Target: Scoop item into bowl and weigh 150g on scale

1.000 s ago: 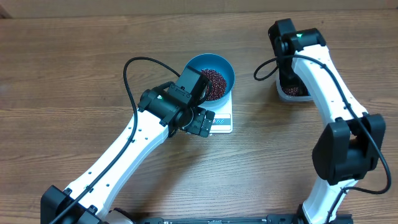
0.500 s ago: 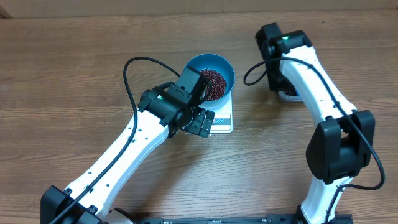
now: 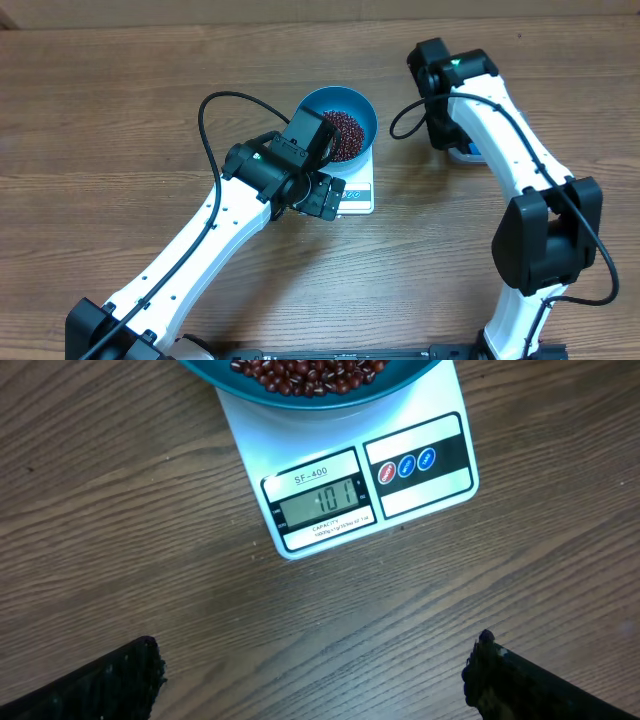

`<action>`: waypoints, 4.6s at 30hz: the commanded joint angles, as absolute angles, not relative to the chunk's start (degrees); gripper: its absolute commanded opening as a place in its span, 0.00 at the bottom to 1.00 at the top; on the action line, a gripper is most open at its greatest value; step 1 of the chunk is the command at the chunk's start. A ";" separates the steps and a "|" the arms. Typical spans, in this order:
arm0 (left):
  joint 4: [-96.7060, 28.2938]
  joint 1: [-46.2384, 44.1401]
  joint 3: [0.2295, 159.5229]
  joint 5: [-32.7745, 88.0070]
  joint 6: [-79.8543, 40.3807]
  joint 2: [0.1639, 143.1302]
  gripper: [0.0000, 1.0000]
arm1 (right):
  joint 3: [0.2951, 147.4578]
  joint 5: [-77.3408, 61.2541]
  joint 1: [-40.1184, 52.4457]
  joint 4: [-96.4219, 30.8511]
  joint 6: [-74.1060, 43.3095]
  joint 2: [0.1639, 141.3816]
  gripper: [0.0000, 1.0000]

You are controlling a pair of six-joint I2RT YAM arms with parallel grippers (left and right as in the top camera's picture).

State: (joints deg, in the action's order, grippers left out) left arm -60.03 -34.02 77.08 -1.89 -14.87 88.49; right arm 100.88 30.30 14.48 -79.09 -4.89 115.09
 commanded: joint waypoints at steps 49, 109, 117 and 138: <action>-59.96 -33.78 77.41 -1.45 -15.03 87.09 0.99 | 101.34 -29.43 -8.49 -75.33 15.53 115.63 0.04; -59.96 -33.78 77.41 -1.45 -15.03 87.09 1.00 | 97.45 -43.86 -27.24 -78.08 25.93 115.85 0.04; -59.96 -33.78 77.41 -1.45 -15.03 87.09 1.00 | 97.45 -46.72 -30.13 -80.62 28.16 115.85 0.04; -59.96 -33.78 77.41 -1.45 -15.03 87.09 1.00 | 97.45 -54.22 -32.77 -82.04 29.04 115.85 0.04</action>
State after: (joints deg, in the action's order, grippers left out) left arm -60.03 -34.02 77.08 -1.89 -14.87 88.49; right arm 97.80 -50.87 -32.62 -82.08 28.14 115.90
